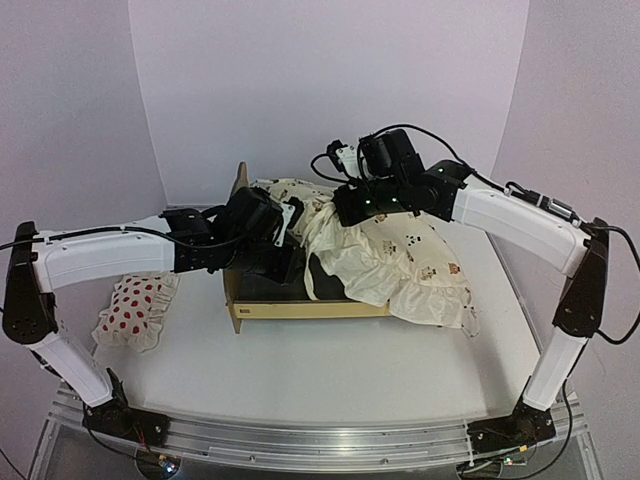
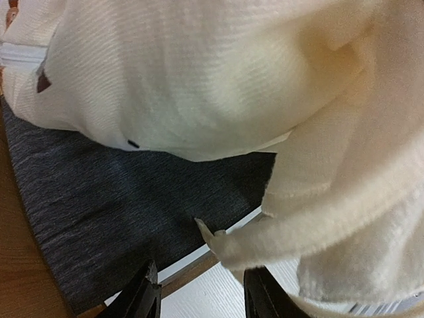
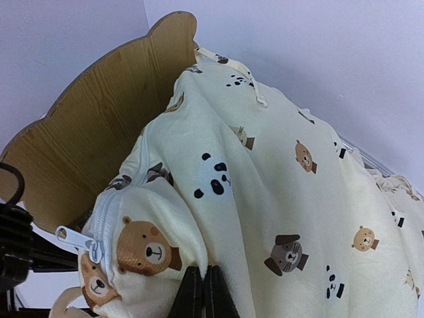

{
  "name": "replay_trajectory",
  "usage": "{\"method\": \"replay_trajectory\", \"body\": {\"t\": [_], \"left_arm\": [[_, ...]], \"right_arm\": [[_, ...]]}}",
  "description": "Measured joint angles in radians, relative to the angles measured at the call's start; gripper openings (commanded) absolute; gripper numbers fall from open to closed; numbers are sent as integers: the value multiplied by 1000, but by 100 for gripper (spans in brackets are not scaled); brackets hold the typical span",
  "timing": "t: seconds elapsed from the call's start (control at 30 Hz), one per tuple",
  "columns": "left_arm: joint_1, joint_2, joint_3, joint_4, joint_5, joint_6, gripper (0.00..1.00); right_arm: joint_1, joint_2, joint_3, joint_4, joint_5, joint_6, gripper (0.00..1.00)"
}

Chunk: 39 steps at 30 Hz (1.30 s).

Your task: Set up the pet bed

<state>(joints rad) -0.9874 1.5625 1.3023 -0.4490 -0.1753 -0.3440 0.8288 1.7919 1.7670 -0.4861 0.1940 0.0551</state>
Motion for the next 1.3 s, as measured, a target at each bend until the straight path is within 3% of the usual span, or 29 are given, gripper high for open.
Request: {"method": "replay_trajectory", "body": {"t": [0.1,0.17,0.3,0.33,0.57,0.87,1.3], "left_arm": [[0,30,8,27,1,5,41],[0,42,8,43,2,7,34],[0,51,11,73,-5,10,1],[0,53,12,81,-13,18,0],[0,53,38,60,-95,5,0],[0,-25,109,-111,-177,-5,0],[0,-52,218,-219,-139,-20,0]], "right_arm": [[0,-8,-9,4,0,0,0],[0,-14,-17,7,0,-1,0],[0,-29,-37,15,0,-1,0],[0,-33,-43,16,0,-1,0],[0,-55,-71,23,-14,4,0],[-3,-68,-80,23,-89,40,0],[-7,-68,69,-48,-149,60,0]]}}
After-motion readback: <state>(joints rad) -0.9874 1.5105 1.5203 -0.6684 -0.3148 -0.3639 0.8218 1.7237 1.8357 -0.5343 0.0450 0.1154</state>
